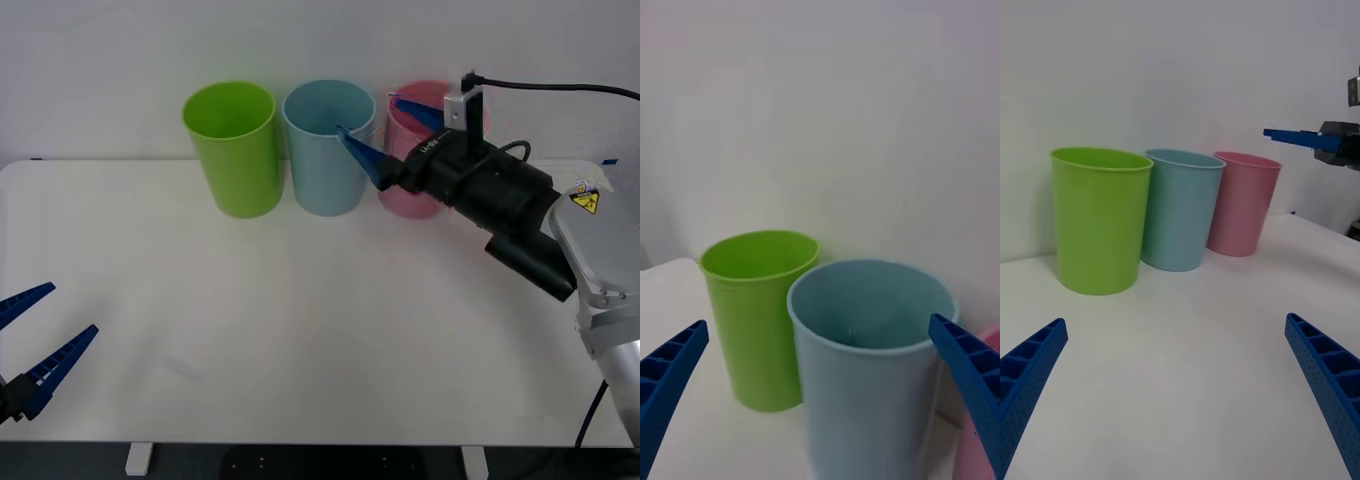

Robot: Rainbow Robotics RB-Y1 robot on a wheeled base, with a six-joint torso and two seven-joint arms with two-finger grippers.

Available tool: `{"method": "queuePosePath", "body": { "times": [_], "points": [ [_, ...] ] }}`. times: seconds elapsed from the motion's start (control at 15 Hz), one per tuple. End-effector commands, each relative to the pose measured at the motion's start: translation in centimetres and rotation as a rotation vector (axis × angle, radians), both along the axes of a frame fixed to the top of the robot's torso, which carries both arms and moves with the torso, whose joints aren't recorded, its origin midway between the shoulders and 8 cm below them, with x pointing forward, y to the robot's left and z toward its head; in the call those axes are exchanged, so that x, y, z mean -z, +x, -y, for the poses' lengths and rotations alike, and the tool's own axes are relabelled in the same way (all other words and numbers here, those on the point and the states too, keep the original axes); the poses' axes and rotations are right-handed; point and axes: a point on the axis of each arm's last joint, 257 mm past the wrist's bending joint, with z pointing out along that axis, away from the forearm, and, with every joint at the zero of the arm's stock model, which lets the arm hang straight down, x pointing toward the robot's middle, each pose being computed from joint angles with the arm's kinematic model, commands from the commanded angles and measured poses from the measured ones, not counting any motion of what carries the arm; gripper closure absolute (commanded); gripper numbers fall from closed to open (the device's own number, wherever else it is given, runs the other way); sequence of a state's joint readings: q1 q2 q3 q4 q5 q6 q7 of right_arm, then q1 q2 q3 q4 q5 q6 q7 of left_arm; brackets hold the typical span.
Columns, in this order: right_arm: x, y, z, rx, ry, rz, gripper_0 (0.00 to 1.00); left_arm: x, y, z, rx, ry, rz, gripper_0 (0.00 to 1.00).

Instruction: Grasp the object on the table and drop it into the matching bin: aluminum can to the light blue bin, PET bottle to the pink bin.

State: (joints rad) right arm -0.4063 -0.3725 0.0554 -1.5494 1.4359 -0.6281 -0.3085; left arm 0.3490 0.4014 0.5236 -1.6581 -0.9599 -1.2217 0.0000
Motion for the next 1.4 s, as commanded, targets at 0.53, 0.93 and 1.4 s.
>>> {"method": "queuePosePath", "body": {
  "times": [0.53,0.93,1.4],
  "points": [
    [5.4,-9.5,8.1,-0.048,-0.152,0.013,0.00,0.0,0.0,0.0,0.000,0.000,0.000,0.00],
    [8.3,-14.2,13.1,-0.096,-0.233,-0.034,0.00,0.0,0.0,0.0,0.000,0.000,0.000,0.00],
    [10.6,-17.1,17.0,-0.074,-0.250,-0.125,0.00,0.0,0.0,0.0,0.000,0.000,0.000,0.00]
  ]
}}
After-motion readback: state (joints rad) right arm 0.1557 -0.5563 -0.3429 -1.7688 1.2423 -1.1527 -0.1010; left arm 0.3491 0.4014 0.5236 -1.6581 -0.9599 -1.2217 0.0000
